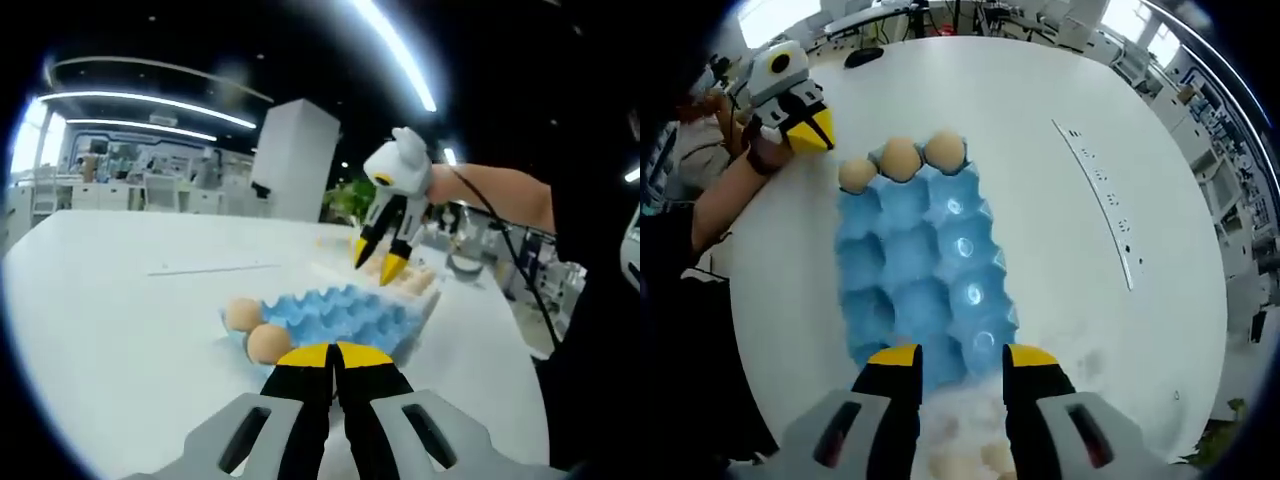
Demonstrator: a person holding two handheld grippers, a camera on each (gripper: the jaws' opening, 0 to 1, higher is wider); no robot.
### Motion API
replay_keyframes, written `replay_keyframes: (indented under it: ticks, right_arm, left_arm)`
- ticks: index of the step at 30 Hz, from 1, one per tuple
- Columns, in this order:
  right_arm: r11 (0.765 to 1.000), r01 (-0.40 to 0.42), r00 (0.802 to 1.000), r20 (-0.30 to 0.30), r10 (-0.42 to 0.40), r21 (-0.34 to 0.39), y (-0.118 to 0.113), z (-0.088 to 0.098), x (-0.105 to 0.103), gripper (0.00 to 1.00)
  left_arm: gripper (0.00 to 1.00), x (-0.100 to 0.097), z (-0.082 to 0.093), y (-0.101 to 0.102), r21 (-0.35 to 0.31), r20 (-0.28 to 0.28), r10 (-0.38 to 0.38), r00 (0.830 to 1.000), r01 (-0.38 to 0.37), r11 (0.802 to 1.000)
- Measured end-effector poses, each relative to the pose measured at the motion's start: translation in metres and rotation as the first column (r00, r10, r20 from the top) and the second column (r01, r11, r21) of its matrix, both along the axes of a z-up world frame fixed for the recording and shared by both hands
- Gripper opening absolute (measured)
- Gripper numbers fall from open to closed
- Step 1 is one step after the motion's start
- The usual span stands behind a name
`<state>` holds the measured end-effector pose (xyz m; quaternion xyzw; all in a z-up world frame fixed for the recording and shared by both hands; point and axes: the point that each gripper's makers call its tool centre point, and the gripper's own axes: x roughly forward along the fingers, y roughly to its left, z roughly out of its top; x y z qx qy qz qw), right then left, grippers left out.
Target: Pick up the eggs on the table and place them into the egg tray on the table
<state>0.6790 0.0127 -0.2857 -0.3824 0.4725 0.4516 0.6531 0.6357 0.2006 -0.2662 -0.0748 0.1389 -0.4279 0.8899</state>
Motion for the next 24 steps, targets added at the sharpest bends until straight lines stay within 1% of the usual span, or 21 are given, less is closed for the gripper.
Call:
replay_keyframes:
  ticks: [2, 7, 10, 16, 24]
  right_arm:
    - [1.0, 0.001, 1.0, -0.002, -0.001, -0.01, -0.009, -0.002, -0.004, 0.33]
    - [1.0, 0.004, 1.0, -0.014, -0.005, -0.008, -0.028, -0.003, -0.014, 0.33]
    - [1.0, -0.003, 1.0, -0.014, 0.002, -0.027, -0.041, -0.004, -0.022, 0.33]
    - [0.999, 0.0, 1.0, -0.013, -0.001, -0.037, -0.058, -0.004, -0.028, 0.33]
    - [0.999, 0.01, 0.999, -0.031, -0.012, -0.05, -0.081, -0.009, -0.04, 0.33]
  left_arm:
    - [0.0, 0.0, 0.0, 0.0, -0.001, 0.0, 0.002, 1.0, -0.002, 1.0]
    - [0.0, 0.001, -0.001, 0.0, 0.006, -0.001, 0.006, 1.0, -0.006, 1.0]
    - [0.0, 0.0, -0.001, -0.001, 0.002, 0.0, 0.006, 1.0, -0.006, 1.0]
    - [0.0, -0.001, -0.001, -0.001, -0.002, 0.001, 0.008, 1.0, -0.008, 1.0]
    - [0.0, -0.002, -0.002, -0.002, 0.0, -0.002, 0.01, 1.0, -0.01, 1.0]
